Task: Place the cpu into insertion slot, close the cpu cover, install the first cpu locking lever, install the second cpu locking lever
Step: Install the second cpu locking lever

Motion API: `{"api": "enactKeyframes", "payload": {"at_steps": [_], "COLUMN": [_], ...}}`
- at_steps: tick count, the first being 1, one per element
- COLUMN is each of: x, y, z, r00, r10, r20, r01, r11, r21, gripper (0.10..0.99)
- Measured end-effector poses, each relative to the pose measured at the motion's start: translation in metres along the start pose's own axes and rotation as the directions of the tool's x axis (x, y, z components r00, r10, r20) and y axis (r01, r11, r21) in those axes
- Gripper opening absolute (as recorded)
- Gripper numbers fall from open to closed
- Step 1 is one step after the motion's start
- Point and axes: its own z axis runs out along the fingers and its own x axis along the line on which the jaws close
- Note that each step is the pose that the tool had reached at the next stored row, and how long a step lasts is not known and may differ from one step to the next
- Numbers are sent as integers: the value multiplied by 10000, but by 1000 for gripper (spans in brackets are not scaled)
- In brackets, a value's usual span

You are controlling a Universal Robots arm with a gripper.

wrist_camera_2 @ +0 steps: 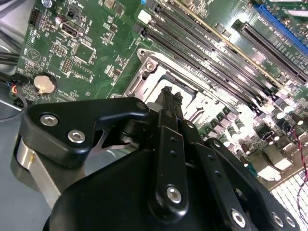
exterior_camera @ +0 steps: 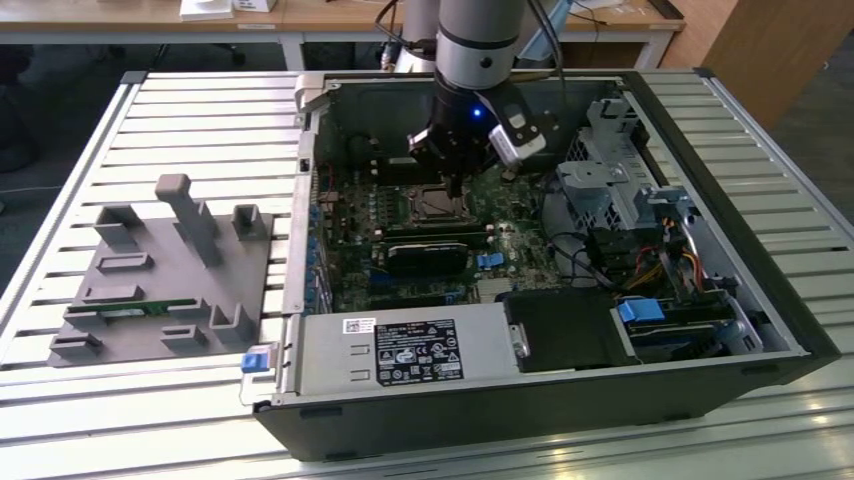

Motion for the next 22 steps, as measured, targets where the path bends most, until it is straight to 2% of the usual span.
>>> {"api": "enactKeyframes", "payload": {"at_steps": [12, 15, 19, 22], "x": [1, 3, 3, 4], "y": [-89, -131, -148, -161], "z": [-3, 0, 5, 10], "r00": [10000, 10000, 10000, 10000], "r10": [2, 2, 0, 1], "r20": [-10, -11, -27, -58], "r01": [-2, -2, -1, -4], "r11": [10000, 10000, 9989, 9988], "r21": [1, -19, -462, -490], "gripper": [106, 106, 106, 106]}}
